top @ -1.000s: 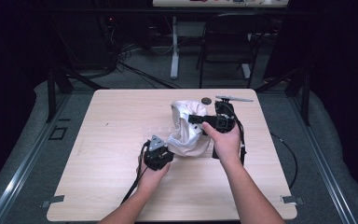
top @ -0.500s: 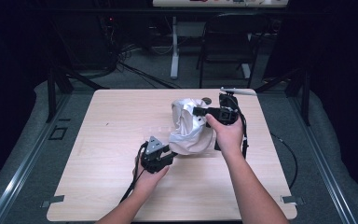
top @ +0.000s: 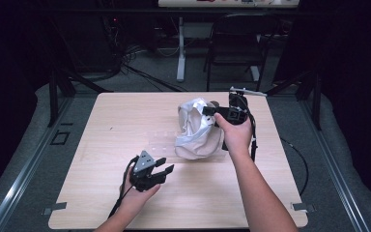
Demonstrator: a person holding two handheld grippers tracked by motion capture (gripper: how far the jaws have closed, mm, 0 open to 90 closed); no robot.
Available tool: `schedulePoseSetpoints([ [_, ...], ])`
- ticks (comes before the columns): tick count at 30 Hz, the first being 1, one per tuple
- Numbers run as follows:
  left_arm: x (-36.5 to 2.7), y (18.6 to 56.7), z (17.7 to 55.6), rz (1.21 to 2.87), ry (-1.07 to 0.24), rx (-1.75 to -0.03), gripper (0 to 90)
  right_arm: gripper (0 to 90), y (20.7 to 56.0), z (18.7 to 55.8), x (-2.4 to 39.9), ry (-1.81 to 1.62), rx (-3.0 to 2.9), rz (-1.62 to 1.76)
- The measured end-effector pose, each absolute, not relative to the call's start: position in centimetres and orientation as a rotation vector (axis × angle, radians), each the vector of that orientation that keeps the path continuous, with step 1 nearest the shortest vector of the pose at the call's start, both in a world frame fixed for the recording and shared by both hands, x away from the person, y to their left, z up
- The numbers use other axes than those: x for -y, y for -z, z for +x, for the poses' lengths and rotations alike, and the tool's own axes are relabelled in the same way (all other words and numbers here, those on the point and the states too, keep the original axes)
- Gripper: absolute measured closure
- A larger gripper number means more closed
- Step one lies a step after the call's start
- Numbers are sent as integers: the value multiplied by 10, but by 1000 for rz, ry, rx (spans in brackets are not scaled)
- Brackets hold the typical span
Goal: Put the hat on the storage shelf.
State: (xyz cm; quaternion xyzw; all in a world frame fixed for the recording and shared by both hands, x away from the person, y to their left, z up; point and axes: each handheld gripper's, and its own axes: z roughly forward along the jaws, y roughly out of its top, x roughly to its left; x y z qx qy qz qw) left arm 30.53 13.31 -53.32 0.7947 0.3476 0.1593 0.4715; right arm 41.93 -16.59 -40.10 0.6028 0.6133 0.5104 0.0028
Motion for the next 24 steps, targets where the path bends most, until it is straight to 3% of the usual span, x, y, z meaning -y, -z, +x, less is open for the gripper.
schedulePoseSetpoints([
  [14,-172,542,308,1905,-408,-902,539,806,399,417,163,-1586,-1920,1885],
  [24,-188,548,317,1869,-392,-976,522,711,386,401,162,-1622,-1927,1786],
])
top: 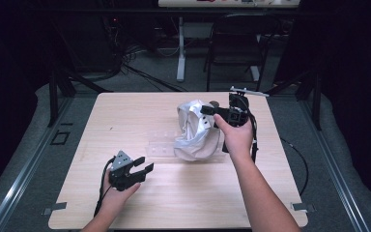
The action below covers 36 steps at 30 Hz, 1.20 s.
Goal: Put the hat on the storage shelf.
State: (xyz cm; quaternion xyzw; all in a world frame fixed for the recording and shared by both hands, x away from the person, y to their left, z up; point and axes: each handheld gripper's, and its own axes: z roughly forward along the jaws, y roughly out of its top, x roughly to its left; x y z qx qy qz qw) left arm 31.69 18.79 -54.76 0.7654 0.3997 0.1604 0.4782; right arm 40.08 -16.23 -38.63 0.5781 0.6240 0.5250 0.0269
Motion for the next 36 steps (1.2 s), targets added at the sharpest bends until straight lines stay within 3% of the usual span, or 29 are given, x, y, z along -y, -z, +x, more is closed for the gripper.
schedulePoseSetpoints([
  [7,-192,549,319,1850,-391,-1002,515,582,379,383,163,-1636,-1974,1668],
  [13,-193,549,320,1851,-392,-1012,513,528,378,372,164,-1606,-2002,1603],
  [36,-197,551,322,1844,-403,-1036,508,531,404,324,182,-1650,-2007,1509],
])
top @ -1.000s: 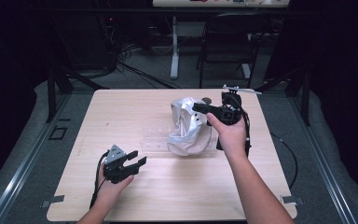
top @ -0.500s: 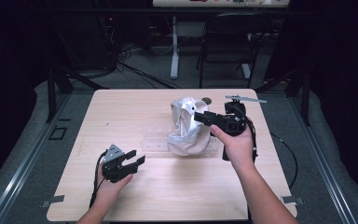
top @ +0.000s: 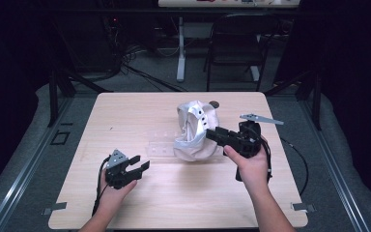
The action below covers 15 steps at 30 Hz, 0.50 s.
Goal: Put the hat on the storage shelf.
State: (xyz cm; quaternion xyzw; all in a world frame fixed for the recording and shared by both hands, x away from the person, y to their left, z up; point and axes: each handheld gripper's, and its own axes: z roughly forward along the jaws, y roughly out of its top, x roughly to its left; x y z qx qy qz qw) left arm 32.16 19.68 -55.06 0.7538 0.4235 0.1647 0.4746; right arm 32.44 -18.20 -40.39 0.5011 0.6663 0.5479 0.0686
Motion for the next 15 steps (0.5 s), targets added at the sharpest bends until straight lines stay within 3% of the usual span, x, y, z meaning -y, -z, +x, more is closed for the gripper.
schedulePoseSetpoints([
  [15,-196,551,321,1840,-405,-1038,508,510,431,292,205,-1678,-1960,1542],
])
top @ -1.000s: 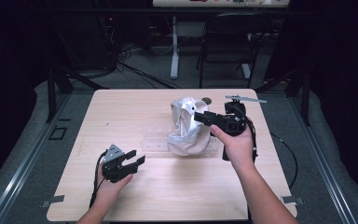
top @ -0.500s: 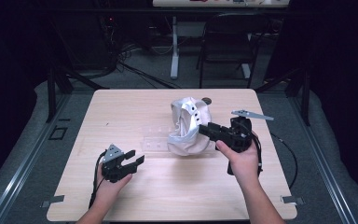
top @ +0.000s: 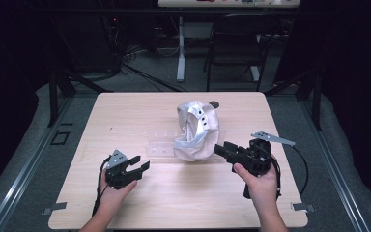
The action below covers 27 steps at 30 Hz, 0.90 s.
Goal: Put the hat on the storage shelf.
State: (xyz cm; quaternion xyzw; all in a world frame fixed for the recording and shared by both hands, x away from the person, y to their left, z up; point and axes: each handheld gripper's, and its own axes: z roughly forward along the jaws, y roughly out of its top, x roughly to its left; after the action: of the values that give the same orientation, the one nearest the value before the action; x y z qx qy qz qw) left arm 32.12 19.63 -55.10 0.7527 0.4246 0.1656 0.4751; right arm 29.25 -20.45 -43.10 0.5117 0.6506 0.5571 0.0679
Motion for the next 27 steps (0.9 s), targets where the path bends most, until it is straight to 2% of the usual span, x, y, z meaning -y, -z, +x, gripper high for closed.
schedulePoseSetpoints([
  [8,-197,550,322,1843,-405,-1029,508,503,460,285,215,-1590,-1891,1531],
  [27,-196,552,320,1853,-408,-1025,504,498,492,291,225,-1586,-1759,1633],
])
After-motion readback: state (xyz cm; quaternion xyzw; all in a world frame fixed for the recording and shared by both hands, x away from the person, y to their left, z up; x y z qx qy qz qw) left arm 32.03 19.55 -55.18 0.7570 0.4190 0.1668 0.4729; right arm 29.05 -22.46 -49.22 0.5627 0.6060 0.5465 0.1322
